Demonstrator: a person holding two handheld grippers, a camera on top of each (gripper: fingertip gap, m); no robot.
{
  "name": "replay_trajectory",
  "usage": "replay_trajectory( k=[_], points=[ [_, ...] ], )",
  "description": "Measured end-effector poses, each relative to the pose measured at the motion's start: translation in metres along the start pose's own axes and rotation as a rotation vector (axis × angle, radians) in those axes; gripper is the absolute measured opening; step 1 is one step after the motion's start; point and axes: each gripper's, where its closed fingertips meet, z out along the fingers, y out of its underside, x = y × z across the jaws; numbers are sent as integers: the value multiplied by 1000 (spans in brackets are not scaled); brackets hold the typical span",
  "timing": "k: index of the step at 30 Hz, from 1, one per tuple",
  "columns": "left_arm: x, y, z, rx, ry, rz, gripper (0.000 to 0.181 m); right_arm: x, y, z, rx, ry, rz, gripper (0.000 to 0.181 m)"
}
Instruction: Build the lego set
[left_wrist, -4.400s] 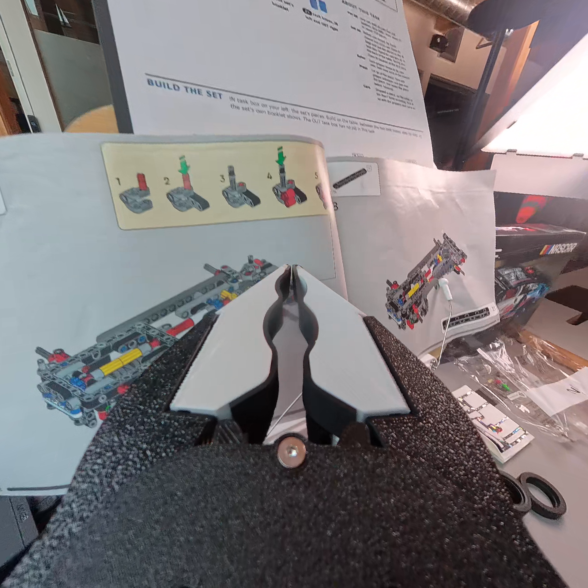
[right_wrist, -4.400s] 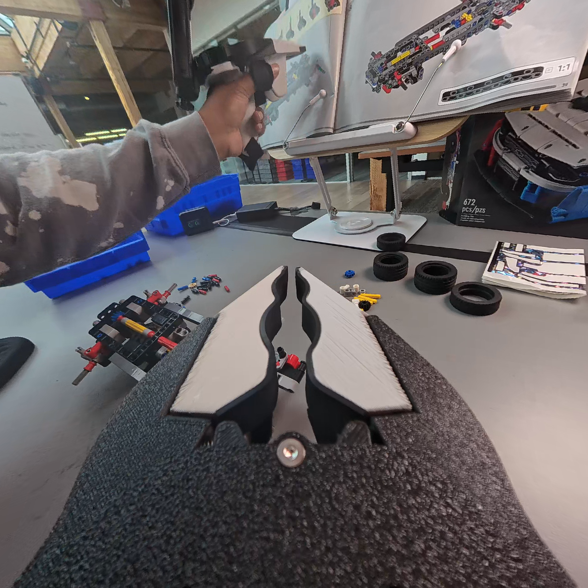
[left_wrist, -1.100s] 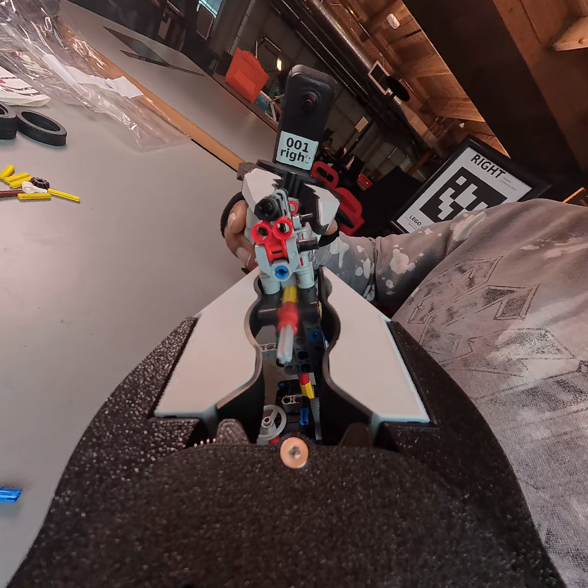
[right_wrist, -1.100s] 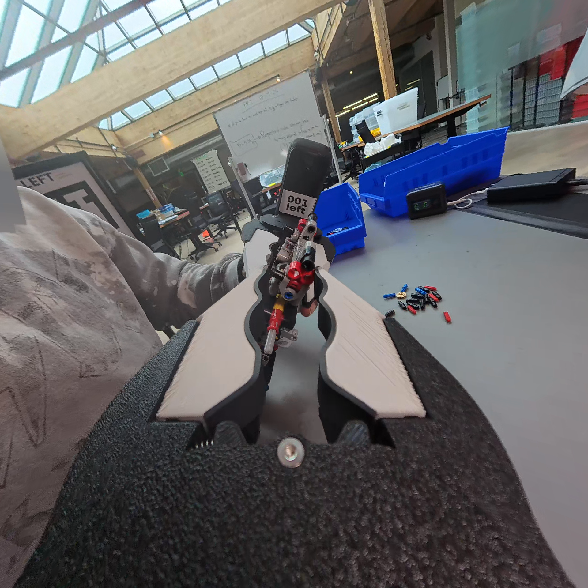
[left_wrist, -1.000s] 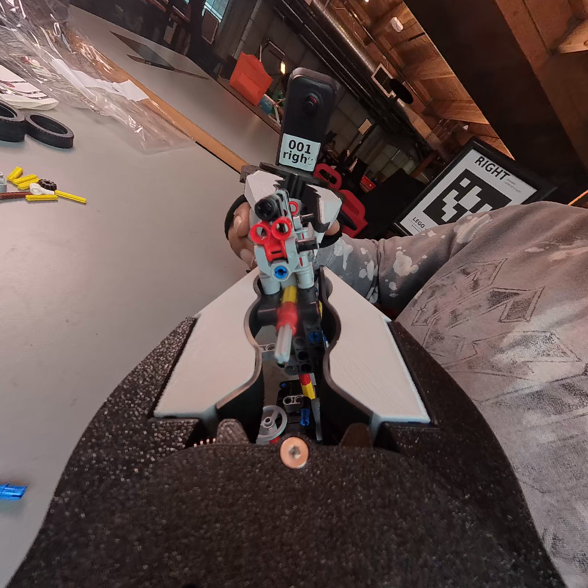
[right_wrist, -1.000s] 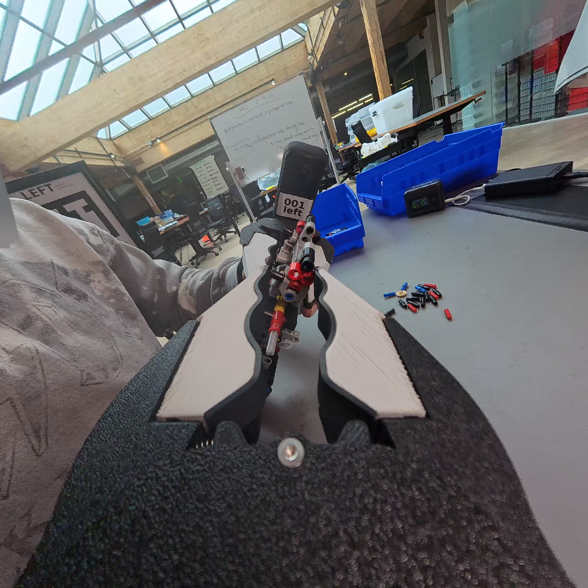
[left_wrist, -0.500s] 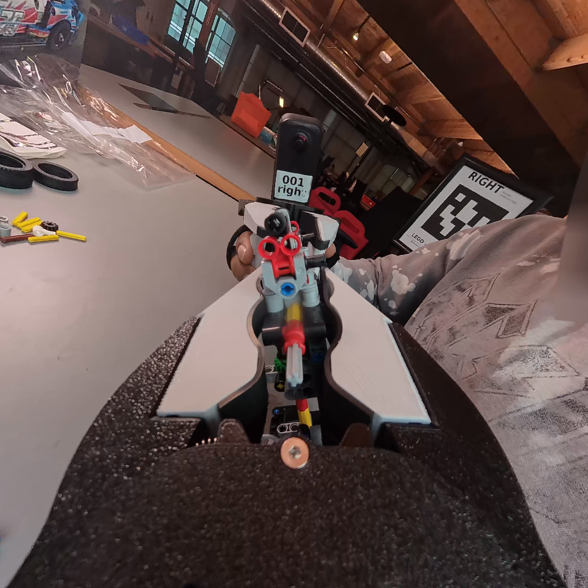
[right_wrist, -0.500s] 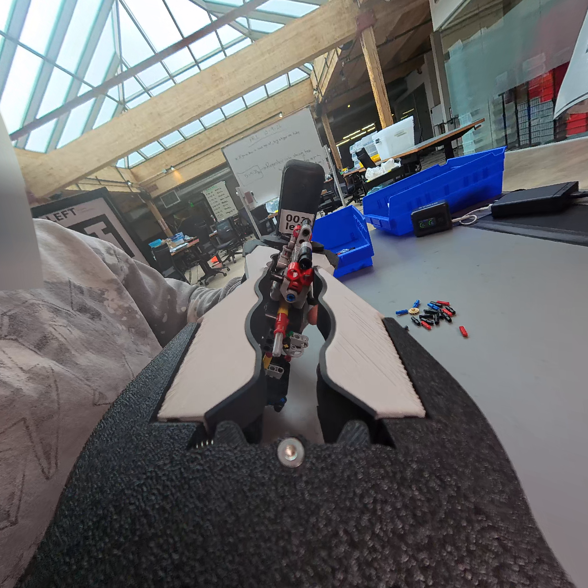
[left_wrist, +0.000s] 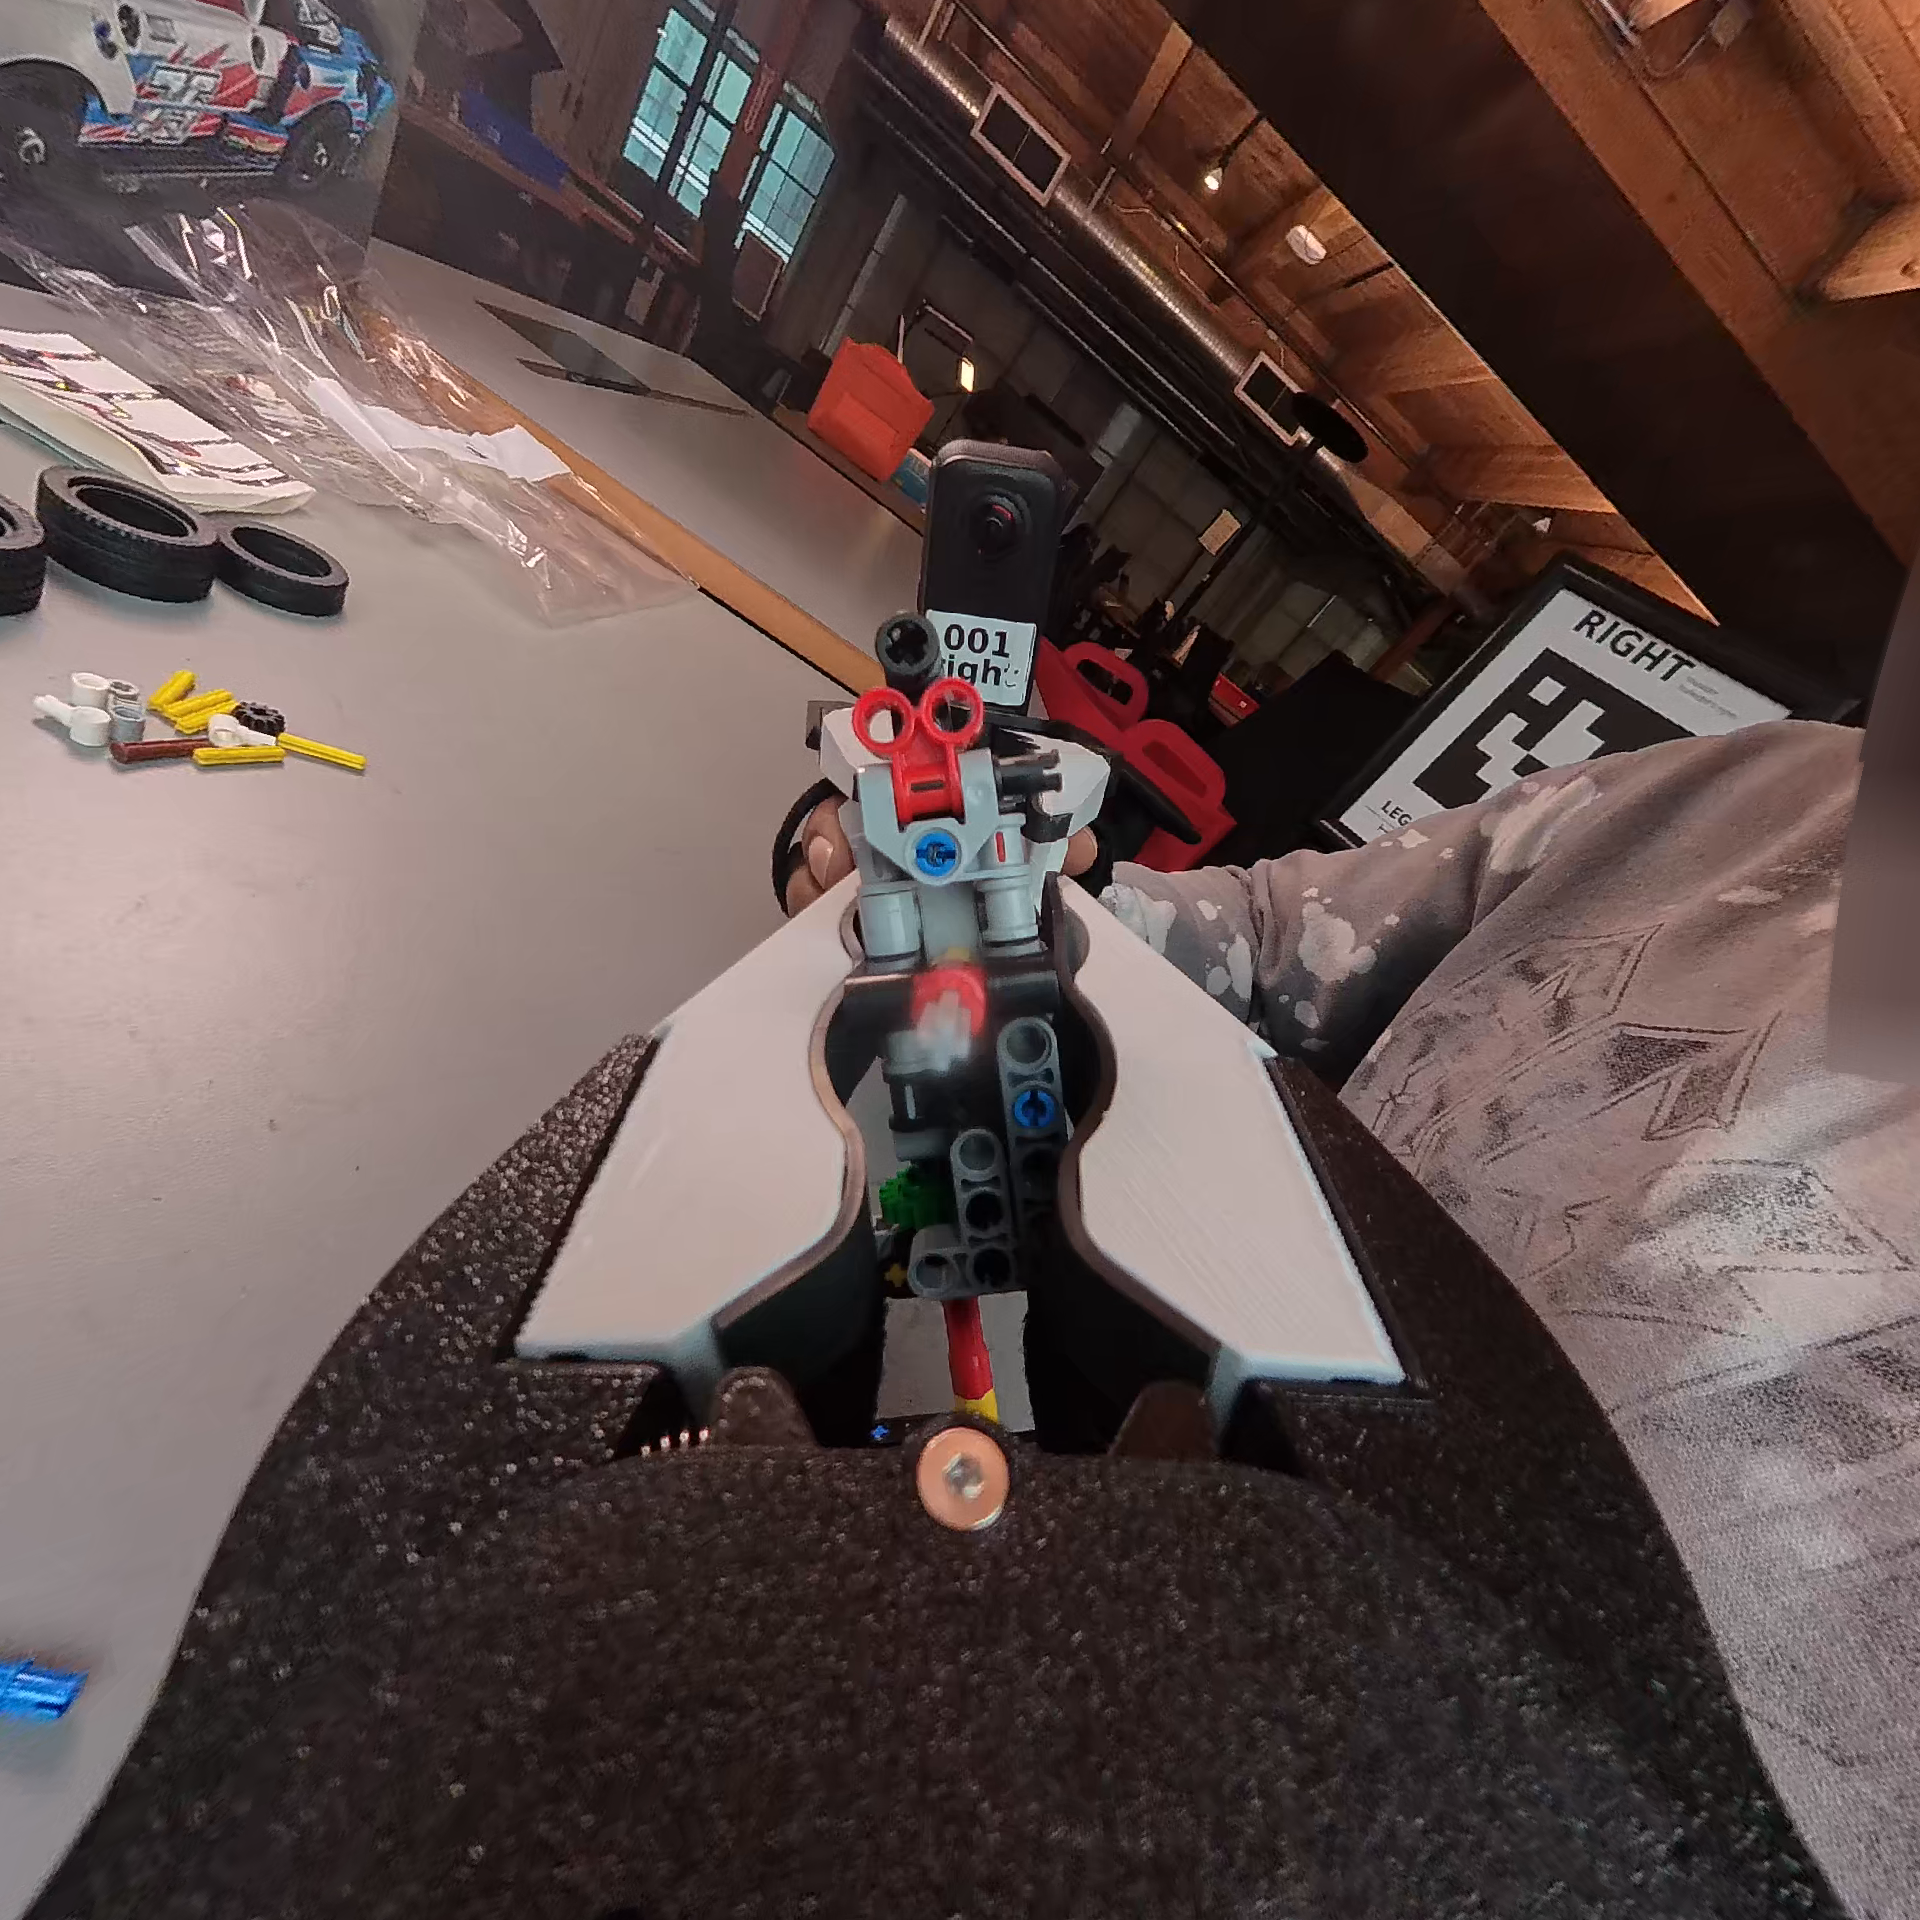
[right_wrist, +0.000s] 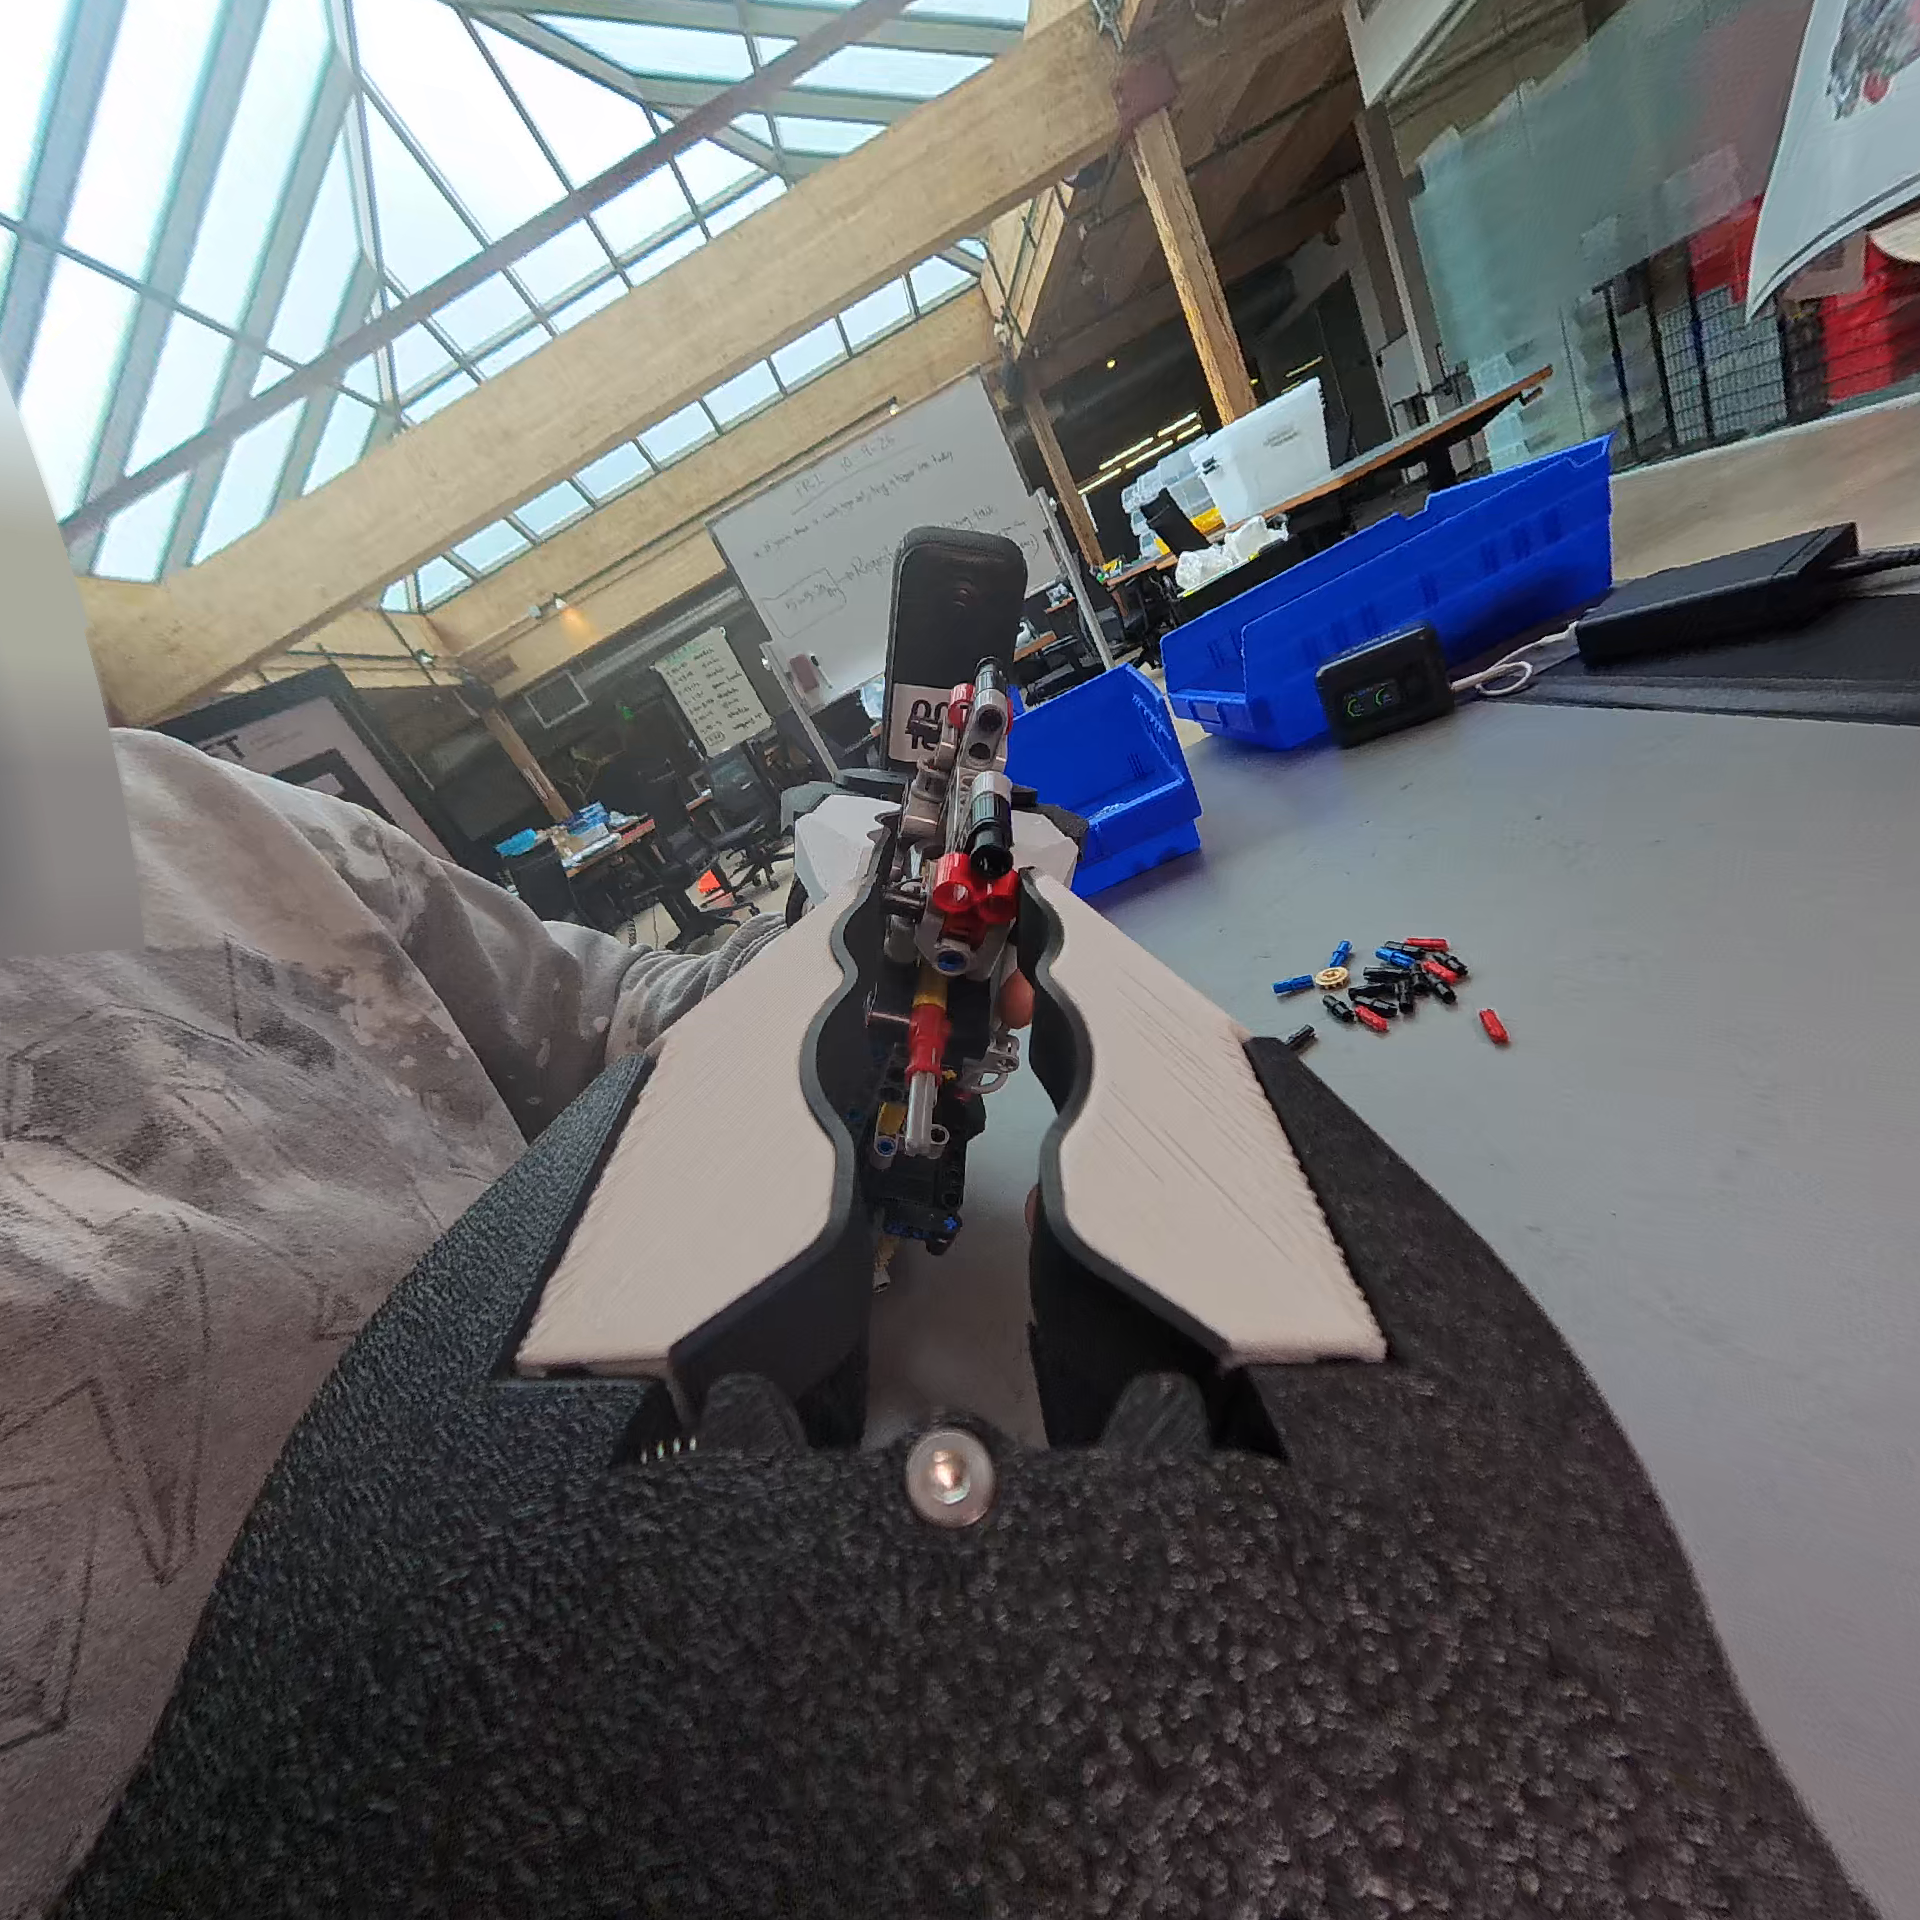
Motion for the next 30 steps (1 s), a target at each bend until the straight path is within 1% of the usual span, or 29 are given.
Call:
replay_trajectory(
  k=[1, 2, 3, 4, 5, 6, 8, 9, 12, 14, 19, 20, 22, 24, 26, 28, 29, 30],
  points=[
    [-2, -4, -3, 24, -2, -6, 29, 1, -2, -2, 12, 5, 1, 24],
    [-7, -24, -21, 133, -9, -41, 27, 13, -13, -15, 78, 47, 29, 23],
    [-16, -49, -48, 245, -31, -61, 25, 27, -25, -37, 141, 87, 74, 23],
    [-20, -60, -65, 275, -83, 5, 26, 31, -28, -48, 142, 114, 48, 22],
    [-13, -57, -62, 221, -95, 77, 27, 23, -24, -42, 95, 111, -28, 24],
    [-3, -49, -50, 166, -80, 127, 28, 10, -23, -30, 89, 72, -61, 24],
    [5, -33, -27, 93, -61, 150, 29, 0, -23, -13, 106, 5, -30, 25],
    [3, -29, -24, 79, -57, 128, 29, -1, -24, -11, 101, -18, -13, 24],
    [-10, -23, -24, 60, -83, 63, 29, 4, -30, -19, 117, -24, 24, 24],
    [-12, -16, -21, 33, -73, 28, 30, 2, -29, -22, 115, -34, 46, 24],
    [-16, 9, 4, -47, -49, -79, 32, 1, -23, -28, 41, -23, 10, 25],
    [-16, 13, 8, -61, -43, -101, 32, 5, -18, -30, -7, 0, -14, 25],
    [-18, 20, 13, -78, -42, -131, 34, 26, -1, -40, -169, 136, -133, 25],
    [-19, 22, 14, -88, -39, -148, 34, 54, 31, -60, -460, 303, -293, 25],
    [-20, 23, 15, -89, -39, -155, 34, 76, 54, -82, -693, 429, -468, 26],
    [-19, 24, 16, -94, -32, -157, 34, 85, 81, -100, -906, 458, -543, 26],
    [-18, 24, 17, -97, -28, -157, 34, 88, 93, -106, -976, 461, -564, 26],
    [-17, 25, 18, -99, -23, -158, 34, 89, 99, -107, -1001, 458, -568, 26]
  ],
)
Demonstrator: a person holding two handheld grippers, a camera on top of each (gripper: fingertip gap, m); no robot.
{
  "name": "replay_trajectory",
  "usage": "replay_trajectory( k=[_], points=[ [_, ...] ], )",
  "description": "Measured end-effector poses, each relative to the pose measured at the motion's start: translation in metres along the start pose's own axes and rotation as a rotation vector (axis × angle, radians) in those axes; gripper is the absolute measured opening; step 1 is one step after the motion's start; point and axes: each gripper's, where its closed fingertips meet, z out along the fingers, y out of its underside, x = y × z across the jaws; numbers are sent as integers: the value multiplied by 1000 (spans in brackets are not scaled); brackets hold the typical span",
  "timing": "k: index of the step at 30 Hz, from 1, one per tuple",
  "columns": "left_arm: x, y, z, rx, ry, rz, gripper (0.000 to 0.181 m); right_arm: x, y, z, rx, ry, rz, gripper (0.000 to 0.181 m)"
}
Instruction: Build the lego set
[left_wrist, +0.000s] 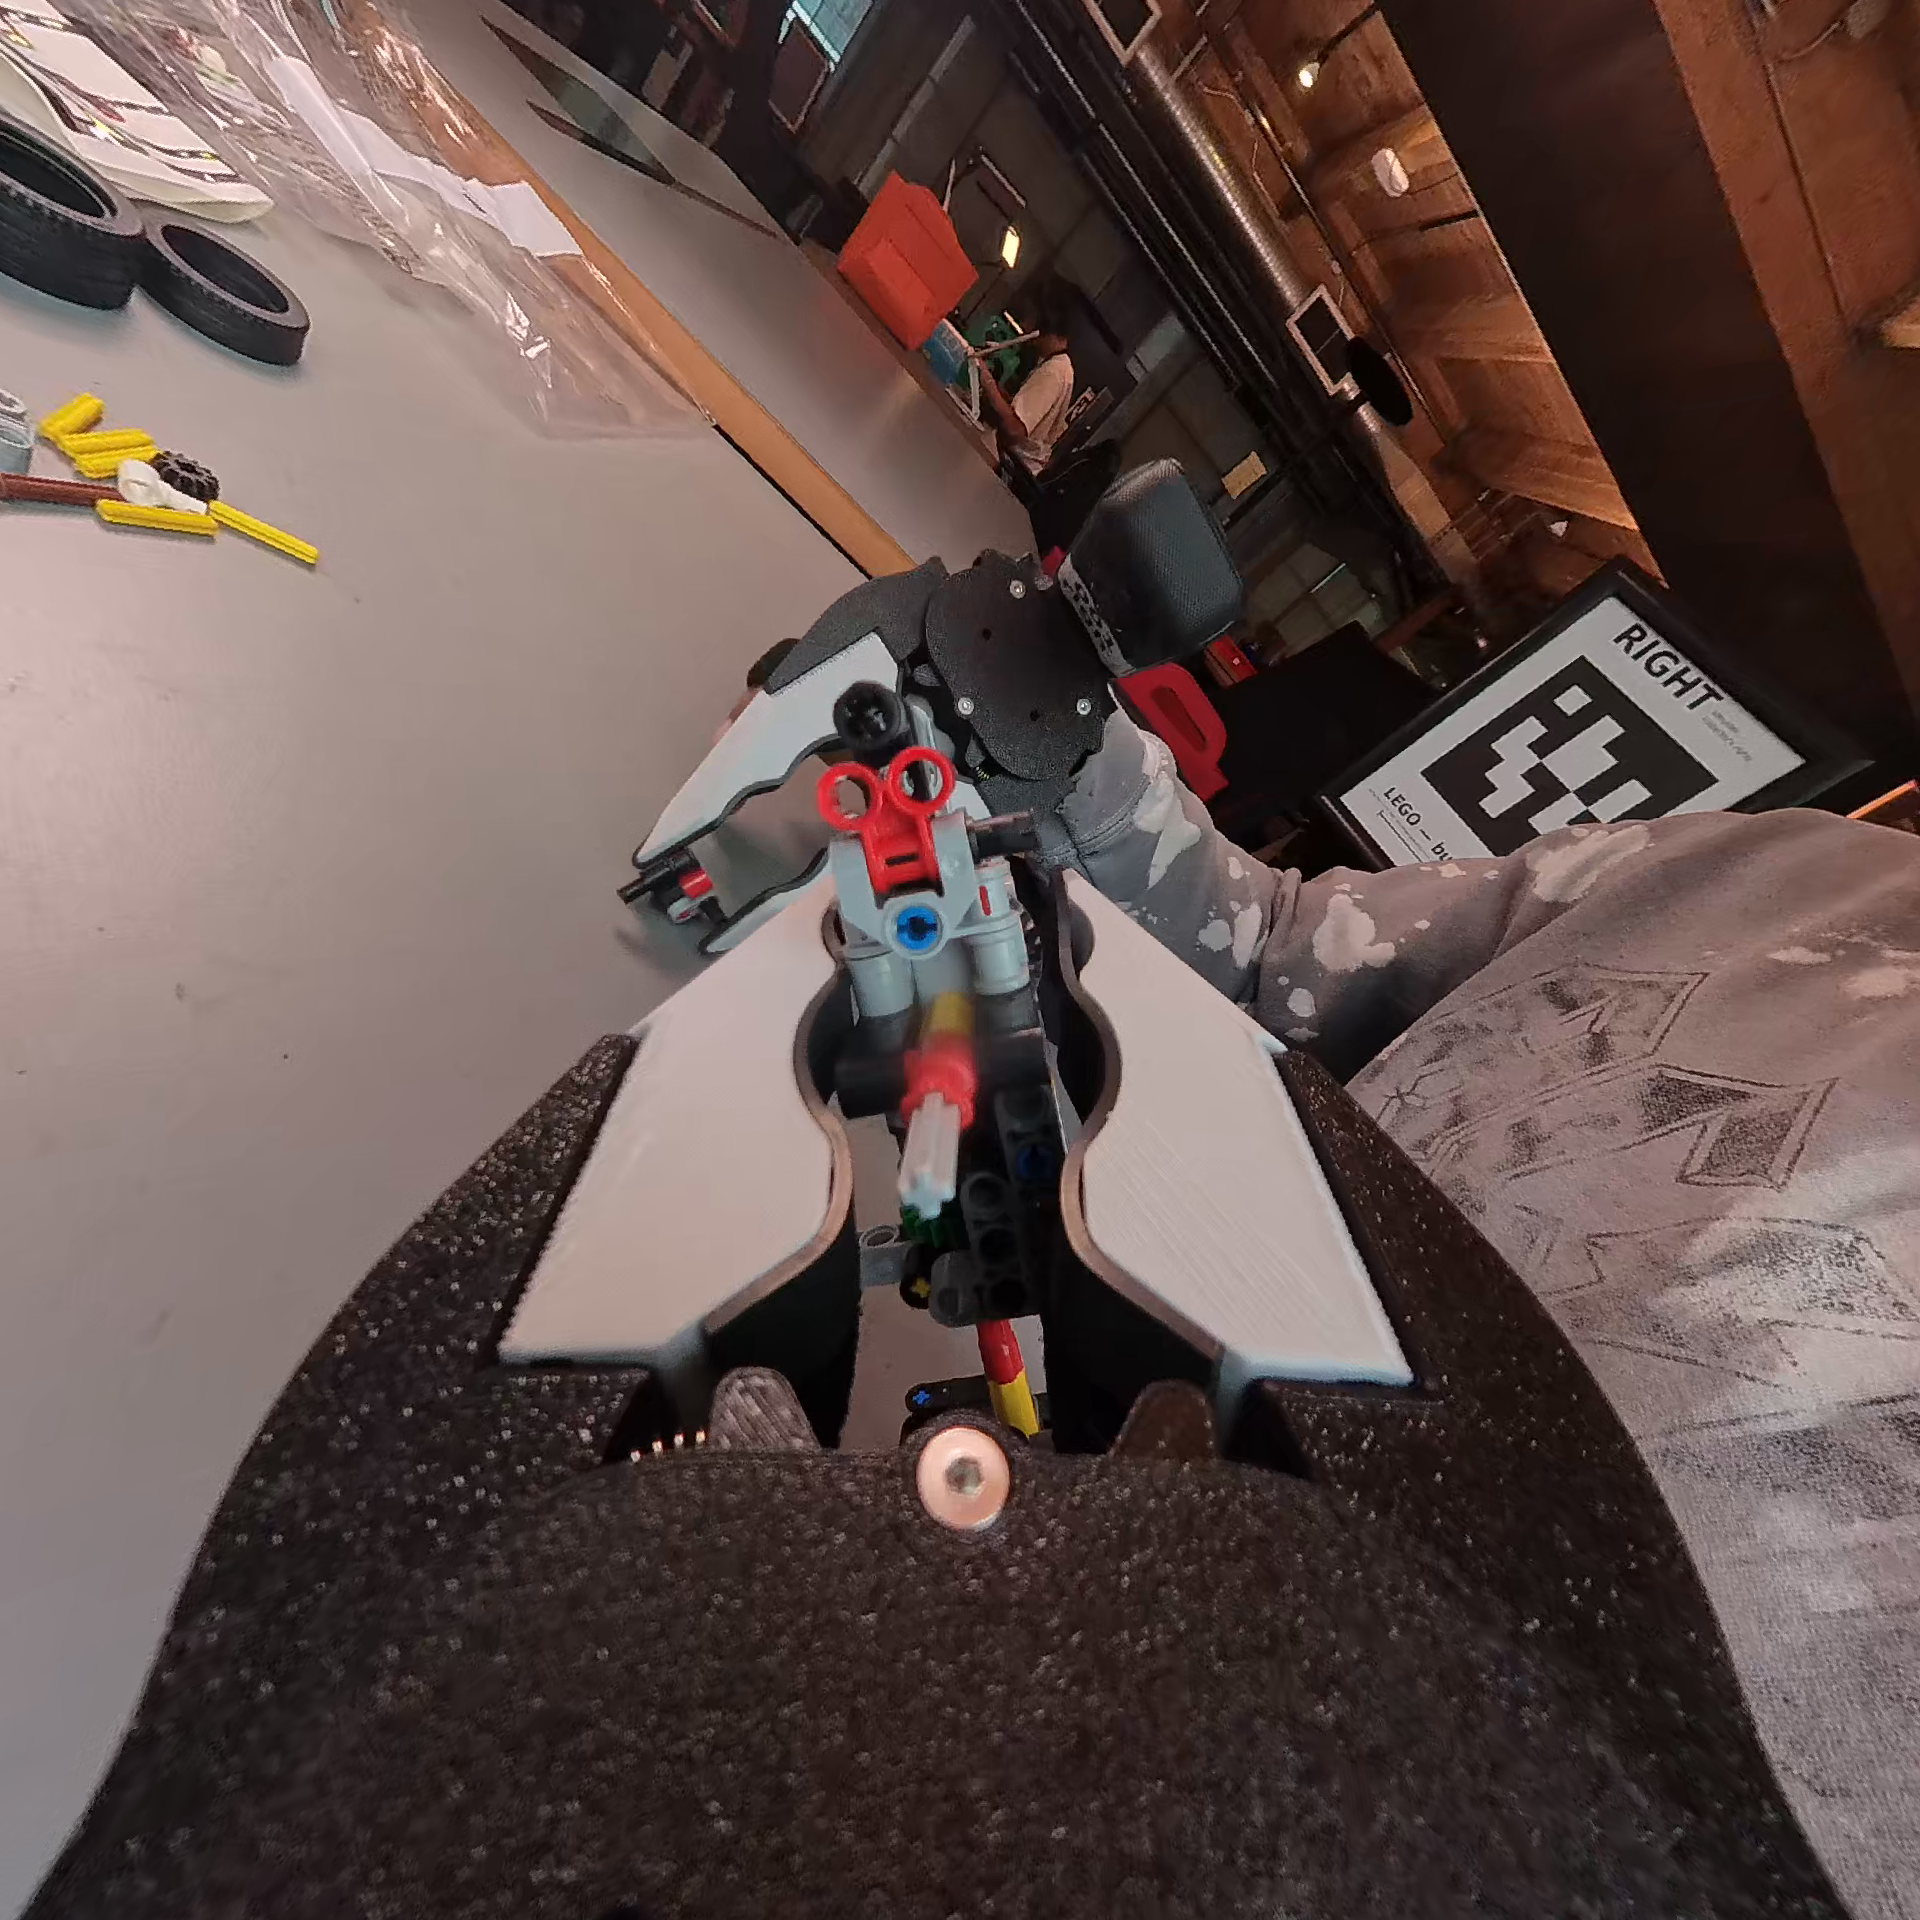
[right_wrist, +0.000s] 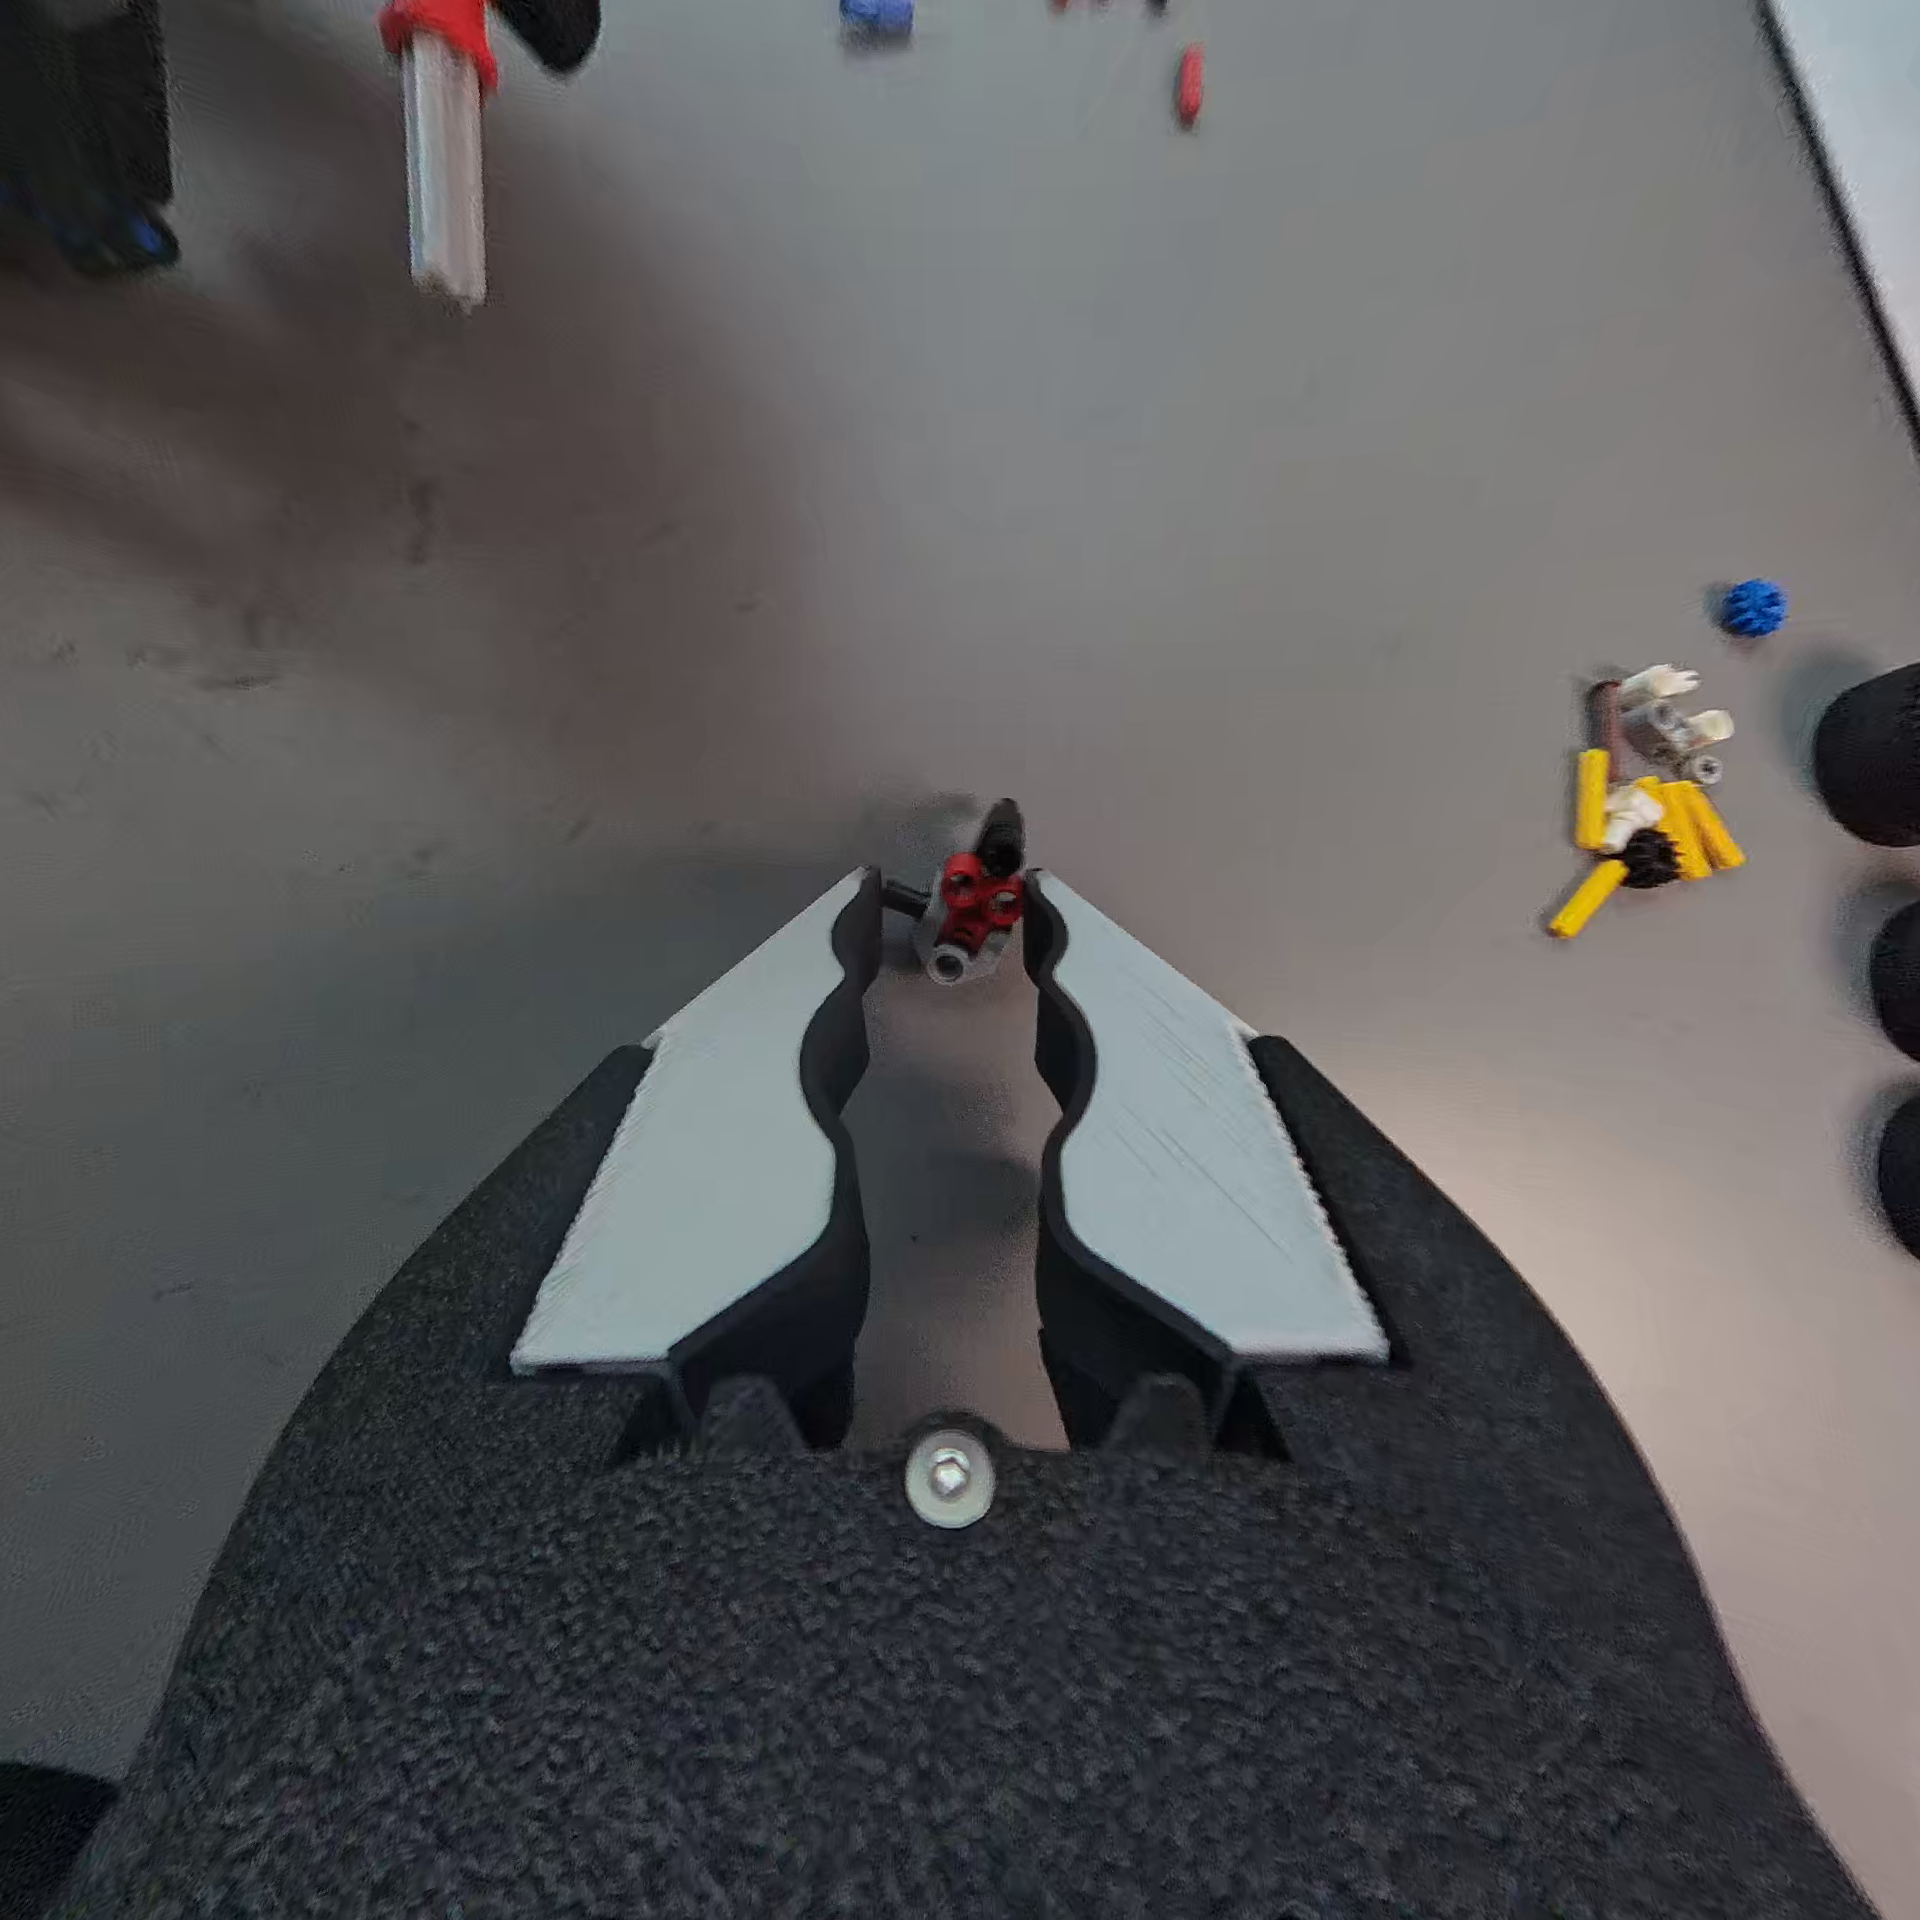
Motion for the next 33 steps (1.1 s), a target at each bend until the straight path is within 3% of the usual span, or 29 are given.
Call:
replay_trajectory(
  k=[2, 5, 9, 13, 18, 22, 24, 33],
  points=[
    [1, 1, 0, -2, 9, -3, 34, 2, -3, -3, 22, -7, 22, 26],
    [1, 2, -1, -1, 11, -7, 34, 8, -7, -10, 56, 9, 41, 47],
    [4, 6, -1, -16, 32, -5, 34, 7, -56, -44, 361, -79, 164, 51],
    [13, 14, 6, -58, 72, 16, 36, -6, -100, -76, 647, -298, 342, 49],
    [22, 25, 14, -107, 96, 47, 40, -43, -122, -61, 689, -534, 441, 48],
    [27, 30, 16, -123, 105, 64, 41, -49, -128, -58, 726, -626, 518, 17],
    [29, 30, 16, -126, 109, 73, 41, -50, -129, -59, 740, -673, 557, 12],
    [26, 15, 0, -62, 88, 129, 49, -39, -119, -69, 754, -668, 530, 11]
  ],
)
